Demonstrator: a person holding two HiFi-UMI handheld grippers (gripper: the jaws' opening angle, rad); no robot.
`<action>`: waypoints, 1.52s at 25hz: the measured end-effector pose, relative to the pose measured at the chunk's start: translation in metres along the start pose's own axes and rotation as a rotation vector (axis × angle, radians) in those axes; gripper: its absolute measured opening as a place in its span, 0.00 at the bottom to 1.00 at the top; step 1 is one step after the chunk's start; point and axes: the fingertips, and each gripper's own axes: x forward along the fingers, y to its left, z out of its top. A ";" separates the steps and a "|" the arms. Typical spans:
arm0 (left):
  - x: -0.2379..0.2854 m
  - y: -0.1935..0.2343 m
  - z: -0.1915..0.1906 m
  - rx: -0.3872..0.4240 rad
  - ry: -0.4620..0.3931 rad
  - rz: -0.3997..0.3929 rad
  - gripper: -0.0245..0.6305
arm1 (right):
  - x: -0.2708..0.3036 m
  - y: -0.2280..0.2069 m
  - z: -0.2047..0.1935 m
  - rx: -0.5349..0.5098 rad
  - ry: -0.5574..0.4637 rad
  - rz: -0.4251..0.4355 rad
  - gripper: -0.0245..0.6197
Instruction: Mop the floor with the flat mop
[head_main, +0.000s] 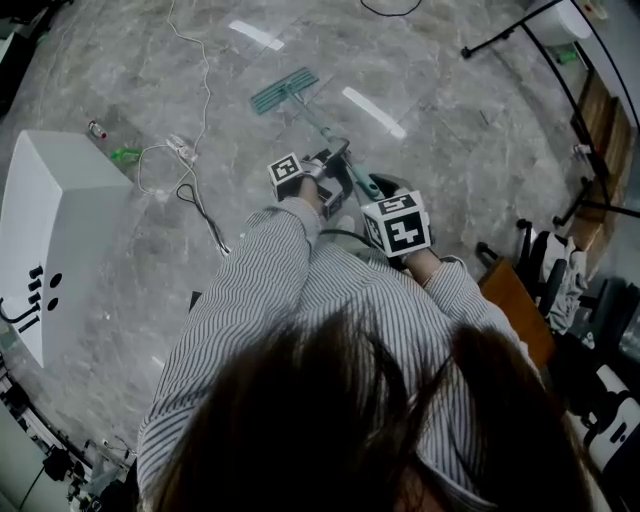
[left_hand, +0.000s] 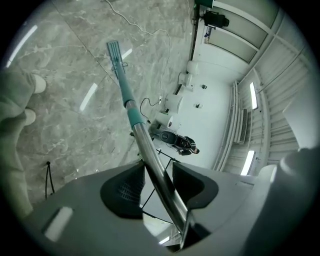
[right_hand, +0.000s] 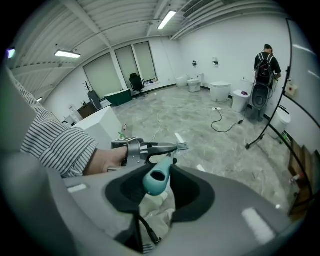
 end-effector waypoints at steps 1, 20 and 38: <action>0.001 0.006 0.003 0.019 0.009 0.015 0.29 | 0.000 -0.001 0.000 0.005 -0.008 0.001 0.22; 0.050 -0.088 0.190 0.115 0.038 0.112 0.30 | 0.128 0.009 0.172 -0.003 -0.071 -0.027 0.22; 0.155 -0.263 0.491 0.174 0.070 0.184 0.30 | 0.332 -0.003 0.475 0.066 -0.114 -0.049 0.23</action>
